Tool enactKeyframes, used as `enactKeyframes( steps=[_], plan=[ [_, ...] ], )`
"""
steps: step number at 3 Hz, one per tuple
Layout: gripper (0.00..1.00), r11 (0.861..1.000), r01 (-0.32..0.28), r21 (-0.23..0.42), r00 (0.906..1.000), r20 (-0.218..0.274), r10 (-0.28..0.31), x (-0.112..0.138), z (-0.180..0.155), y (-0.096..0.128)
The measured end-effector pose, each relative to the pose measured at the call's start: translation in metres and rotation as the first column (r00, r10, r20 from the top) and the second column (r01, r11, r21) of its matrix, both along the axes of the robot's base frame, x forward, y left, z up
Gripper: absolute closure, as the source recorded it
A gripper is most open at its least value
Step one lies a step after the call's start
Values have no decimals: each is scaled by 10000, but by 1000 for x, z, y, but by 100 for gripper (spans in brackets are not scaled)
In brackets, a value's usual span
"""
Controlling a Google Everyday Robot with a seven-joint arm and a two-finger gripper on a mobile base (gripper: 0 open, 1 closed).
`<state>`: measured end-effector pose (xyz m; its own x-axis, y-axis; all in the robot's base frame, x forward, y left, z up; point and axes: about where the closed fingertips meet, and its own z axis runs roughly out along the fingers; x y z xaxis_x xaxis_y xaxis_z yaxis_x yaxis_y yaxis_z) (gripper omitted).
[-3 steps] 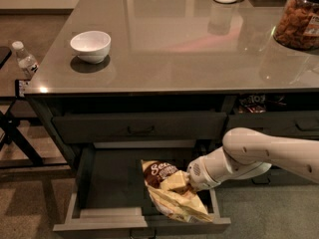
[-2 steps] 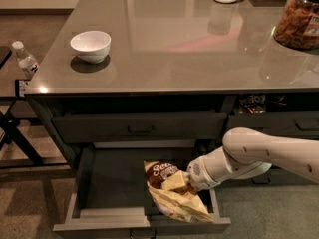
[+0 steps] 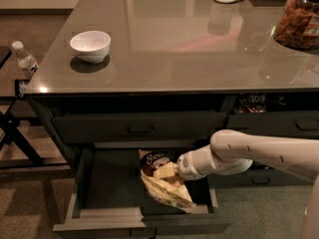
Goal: Place brown chip bag into middle drawer
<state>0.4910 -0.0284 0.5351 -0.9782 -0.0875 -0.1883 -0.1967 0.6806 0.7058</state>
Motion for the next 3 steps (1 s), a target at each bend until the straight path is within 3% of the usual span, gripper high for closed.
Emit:
enactKeyframes(
  steps=[1,3],
  plan=[
    [100,10000,-2,-15,10000,-26,2,0,-1,1],
    [100,9989,448,-124,9987,-255,-451,18,-55,12]
  ],
)
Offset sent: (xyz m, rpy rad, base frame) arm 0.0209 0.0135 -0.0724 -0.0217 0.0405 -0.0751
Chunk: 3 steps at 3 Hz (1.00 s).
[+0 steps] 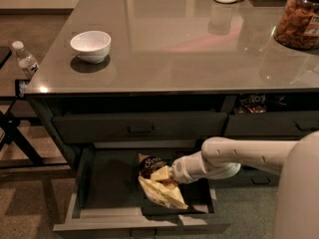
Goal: Place brown chip bag into middle drawer
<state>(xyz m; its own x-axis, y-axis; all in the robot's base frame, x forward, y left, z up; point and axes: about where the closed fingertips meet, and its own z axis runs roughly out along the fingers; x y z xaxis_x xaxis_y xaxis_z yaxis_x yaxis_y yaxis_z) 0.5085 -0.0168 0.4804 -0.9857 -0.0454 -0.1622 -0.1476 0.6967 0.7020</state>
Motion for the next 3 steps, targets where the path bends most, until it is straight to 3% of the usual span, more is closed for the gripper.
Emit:
enactKeyframes(
  steps=[3],
  plan=[
    [100,9998,217,-14,9997,-80,-217,24,-43,0]
  ],
)
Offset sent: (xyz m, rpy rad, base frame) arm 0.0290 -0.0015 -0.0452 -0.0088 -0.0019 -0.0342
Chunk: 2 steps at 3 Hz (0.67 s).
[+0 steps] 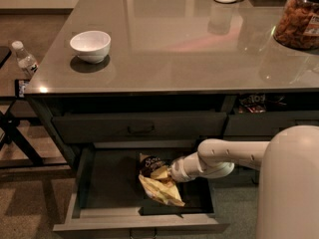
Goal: Place brown chip bag into middle drawer
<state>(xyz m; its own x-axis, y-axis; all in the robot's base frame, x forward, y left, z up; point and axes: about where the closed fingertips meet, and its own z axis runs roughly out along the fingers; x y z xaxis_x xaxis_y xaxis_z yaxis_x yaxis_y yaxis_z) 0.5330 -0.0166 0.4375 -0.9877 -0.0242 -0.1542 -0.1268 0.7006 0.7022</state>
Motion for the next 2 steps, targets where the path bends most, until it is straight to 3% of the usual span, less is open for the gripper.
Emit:
enactKeyframes(
  steps=[2],
  plan=[
    [100,9989,-97,466,9999,34,95,16,-19,10]
  ],
)
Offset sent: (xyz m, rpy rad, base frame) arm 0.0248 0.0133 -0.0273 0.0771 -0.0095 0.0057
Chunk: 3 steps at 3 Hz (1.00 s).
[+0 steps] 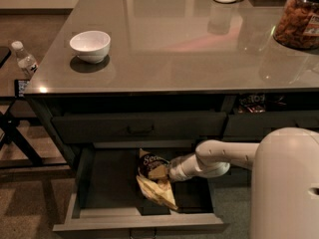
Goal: Place brown chip bag into middle drawer
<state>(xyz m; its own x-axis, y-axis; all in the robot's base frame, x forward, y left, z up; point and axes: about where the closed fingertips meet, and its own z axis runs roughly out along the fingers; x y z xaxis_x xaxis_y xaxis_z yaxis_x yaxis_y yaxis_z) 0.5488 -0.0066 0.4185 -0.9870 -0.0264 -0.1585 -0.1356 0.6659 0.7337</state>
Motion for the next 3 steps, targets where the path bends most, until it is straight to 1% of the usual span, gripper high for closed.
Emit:
enactKeyframes(
  steps=[1,2,3],
  plan=[
    [100,9985,-98,529,9996,-265,112,-3,-4,17],
    [82,9985,-103,538,9996,-274,118,-3,-5,17],
    [58,9985,-104,538,9996,-275,119,-3,-5,17]
  ],
)
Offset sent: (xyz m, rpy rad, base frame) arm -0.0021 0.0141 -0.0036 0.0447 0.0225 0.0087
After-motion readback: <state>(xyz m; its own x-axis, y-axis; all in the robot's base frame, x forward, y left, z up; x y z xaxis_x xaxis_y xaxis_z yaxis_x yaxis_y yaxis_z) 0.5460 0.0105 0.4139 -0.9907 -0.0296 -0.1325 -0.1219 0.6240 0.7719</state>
